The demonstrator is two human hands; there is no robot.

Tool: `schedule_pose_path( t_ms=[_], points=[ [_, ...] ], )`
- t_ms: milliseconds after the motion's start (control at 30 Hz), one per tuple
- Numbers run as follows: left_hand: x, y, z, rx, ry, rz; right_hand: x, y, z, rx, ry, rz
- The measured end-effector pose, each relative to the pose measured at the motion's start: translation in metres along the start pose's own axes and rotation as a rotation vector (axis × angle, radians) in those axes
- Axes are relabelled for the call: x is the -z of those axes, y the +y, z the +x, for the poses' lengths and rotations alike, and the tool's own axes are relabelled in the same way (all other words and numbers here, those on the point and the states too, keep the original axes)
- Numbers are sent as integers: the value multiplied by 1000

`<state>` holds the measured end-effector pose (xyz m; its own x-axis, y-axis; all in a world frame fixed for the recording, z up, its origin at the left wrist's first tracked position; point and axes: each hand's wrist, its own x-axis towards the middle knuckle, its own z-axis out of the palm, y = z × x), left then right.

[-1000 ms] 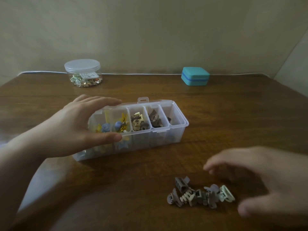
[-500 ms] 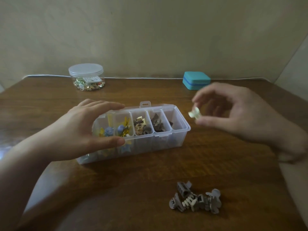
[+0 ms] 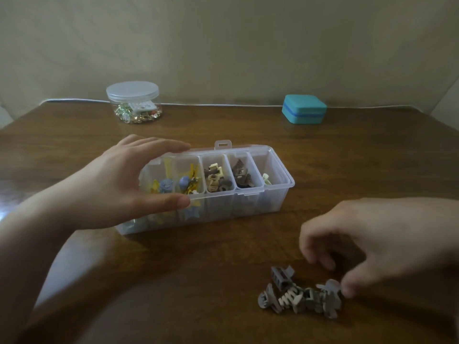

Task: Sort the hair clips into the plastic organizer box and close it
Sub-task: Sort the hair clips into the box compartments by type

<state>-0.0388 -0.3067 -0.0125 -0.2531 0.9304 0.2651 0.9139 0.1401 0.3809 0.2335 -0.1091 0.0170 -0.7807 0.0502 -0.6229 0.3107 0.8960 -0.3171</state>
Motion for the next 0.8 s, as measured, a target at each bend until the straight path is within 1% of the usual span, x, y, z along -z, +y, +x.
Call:
schedule_pose_path(
  t_ms=[100, 233, 400, 533, 600, 633, 667, 733, 800],
  points=[
    [0, 0, 0, -1, 1, -3, 0, 1, 4, 8, 9, -60],
    [0, 0, 0, 2, 7, -6, 1, 0, 5, 32, 13, -37],
    [0, 0, 0, 3, 3, -7, 2, -5, 1, 12, -39, 36],
    [-1, -1, 0, 2, -8, -9, 0, -2, 6, 36, -5, 46],
    [0, -2, 0, 1, -7, -10, 0, 2, 6, 62, 44, 58],
    [0, -2, 0, -1, -3, -12, 1, 3, 5, 88, 96, 63],
    [0, -2, 0, -2, 0, -12, 3, 4, 5, 125, 182, 65],
    [0, -2, 0, -1, -1, -13, 8, 5, 6, 226, 456, 92],
    [0, -1, 0, 3, -3, -10, 13, 5, 12, 325, 777, 205]
  ],
)
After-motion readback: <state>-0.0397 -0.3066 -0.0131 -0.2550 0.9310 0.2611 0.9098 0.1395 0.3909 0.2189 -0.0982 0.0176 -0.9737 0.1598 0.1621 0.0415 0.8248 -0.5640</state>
